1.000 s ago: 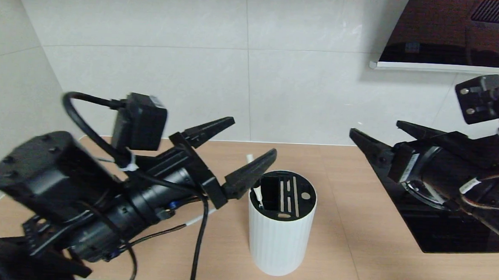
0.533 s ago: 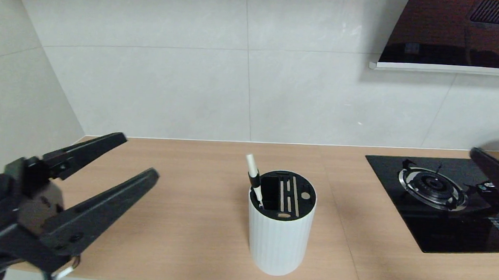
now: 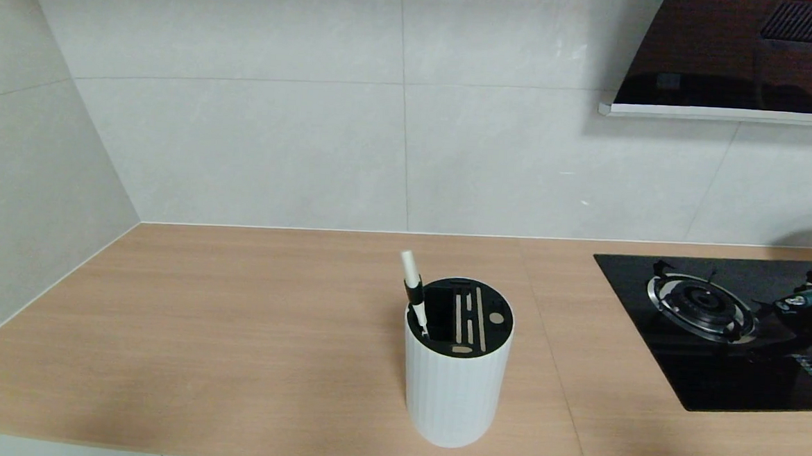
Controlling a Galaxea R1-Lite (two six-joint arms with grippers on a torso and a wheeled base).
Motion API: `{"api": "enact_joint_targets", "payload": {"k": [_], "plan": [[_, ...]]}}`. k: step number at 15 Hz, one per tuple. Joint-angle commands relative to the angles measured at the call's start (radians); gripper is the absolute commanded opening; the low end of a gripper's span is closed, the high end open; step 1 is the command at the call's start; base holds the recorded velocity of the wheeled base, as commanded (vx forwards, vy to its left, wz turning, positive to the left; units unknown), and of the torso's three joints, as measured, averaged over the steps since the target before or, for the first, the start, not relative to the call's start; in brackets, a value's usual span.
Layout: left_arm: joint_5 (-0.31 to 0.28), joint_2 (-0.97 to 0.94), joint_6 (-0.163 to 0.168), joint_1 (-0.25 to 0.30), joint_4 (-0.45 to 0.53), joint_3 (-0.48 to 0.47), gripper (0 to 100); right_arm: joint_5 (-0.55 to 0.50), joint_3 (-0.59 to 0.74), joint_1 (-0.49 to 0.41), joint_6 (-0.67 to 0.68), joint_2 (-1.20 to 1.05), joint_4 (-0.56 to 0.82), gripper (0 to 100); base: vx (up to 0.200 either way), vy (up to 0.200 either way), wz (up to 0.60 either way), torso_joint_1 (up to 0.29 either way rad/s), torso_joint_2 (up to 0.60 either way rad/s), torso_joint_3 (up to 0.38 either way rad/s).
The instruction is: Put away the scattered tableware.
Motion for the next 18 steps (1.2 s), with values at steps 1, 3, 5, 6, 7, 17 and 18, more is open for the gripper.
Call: {"api": "enact_joint_targets", "payload": {"k": [1,3,5,6,7,17,18], "plan": [[0.007,-0.221,-0.001,0.101,0.054,0.008,100,-0.006,0.003,-0.08,-0.078,-0.202,0.039,100,0.0,0.0,0.0,0.0,0.0,0.0],[0.095,-0.222,0.004,0.172,-0.013,0.049,100,-0.039,0.026,-0.08,-0.082,-0.201,0.017,100,0.0,0.0,0.0,0.0,0.0,0.0],[0.049,-0.316,0.048,0.264,-0.053,0.153,100,-0.085,0.073,-0.099,-0.079,-0.201,-0.003,100,0.0,0.0,0.0,0.0,0.0,0.0],[0.086,-0.316,0.087,0.262,-0.098,0.219,100,-0.084,0.105,-0.149,-0.081,-0.219,-0.022,100,0.0,0.0,0.0,0.0,0.0,0.0],[0.124,-0.316,0.1,0.262,-0.07,0.233,100,-0.067,0.119,-0.197,-0.085,-0.26,-0.018,100,0.0,0.0,0.0,0.0,0.0,0.0],[0.248,-0.316,0.199,0.261,0.318,0.233,100,-0.019,0.352,-0.206,-0.038,-0.299,0.02,100,0.0,0.0,0.0,0.0,0.0,0.0],[0.248,-0.316,0.199,0.261,0.318,0.233,100,0.025,0.352,-0.206,-0.001,-0.299,0.022,100,0.0,0.0,0.0,0.0,0.0,0.0]]}}
